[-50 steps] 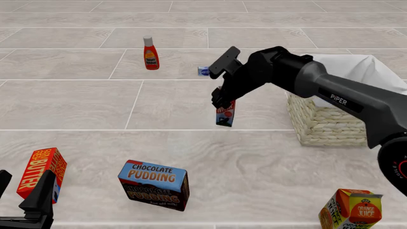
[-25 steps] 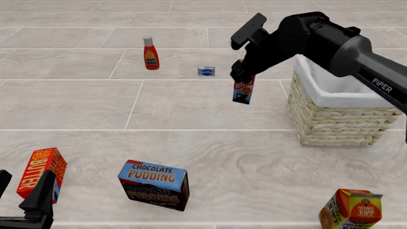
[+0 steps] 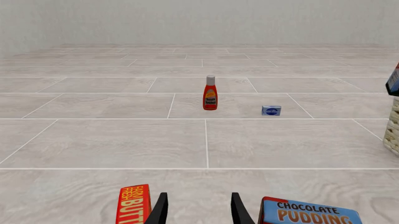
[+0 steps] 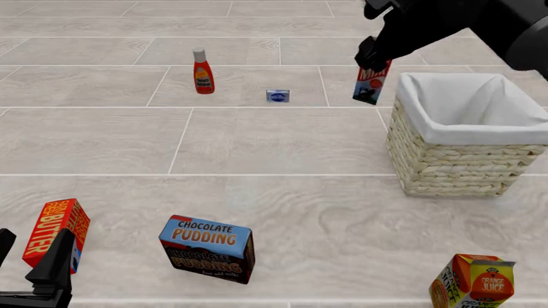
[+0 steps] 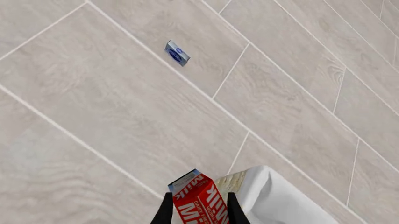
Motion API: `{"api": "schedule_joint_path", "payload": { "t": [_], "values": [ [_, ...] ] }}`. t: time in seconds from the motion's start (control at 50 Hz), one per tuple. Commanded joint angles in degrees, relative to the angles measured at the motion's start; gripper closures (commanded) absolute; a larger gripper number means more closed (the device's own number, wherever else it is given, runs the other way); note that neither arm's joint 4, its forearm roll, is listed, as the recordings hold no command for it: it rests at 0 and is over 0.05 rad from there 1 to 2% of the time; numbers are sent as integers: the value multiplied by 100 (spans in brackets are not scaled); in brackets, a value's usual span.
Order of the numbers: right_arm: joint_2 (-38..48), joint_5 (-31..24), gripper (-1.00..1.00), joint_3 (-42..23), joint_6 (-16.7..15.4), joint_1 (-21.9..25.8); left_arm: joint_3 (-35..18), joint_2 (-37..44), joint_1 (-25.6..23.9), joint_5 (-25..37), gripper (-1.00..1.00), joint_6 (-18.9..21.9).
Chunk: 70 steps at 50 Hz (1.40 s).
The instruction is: Pick the milk and place it in the basket.
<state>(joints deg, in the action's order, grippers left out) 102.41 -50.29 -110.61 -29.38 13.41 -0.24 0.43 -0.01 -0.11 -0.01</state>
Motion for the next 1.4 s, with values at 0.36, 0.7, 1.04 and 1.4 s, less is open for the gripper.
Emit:
{"api": "schedule_joint_path", "payload": {
  "t": [0.36,0.7,1.04,1.4],
  "values": [
    [-160,-45,100,-492,61,-1273,0,0,1,0,-100,0],
    [56,440,100,-88,-16,-1930,0,0,0,0,-100,0],
    [343,844,100,121,-15,-2242,0,-1,0,0,-100,0],
    [628,1143,100,408,67,-2253,0,1,1,0,-100,0]
  ]
}}
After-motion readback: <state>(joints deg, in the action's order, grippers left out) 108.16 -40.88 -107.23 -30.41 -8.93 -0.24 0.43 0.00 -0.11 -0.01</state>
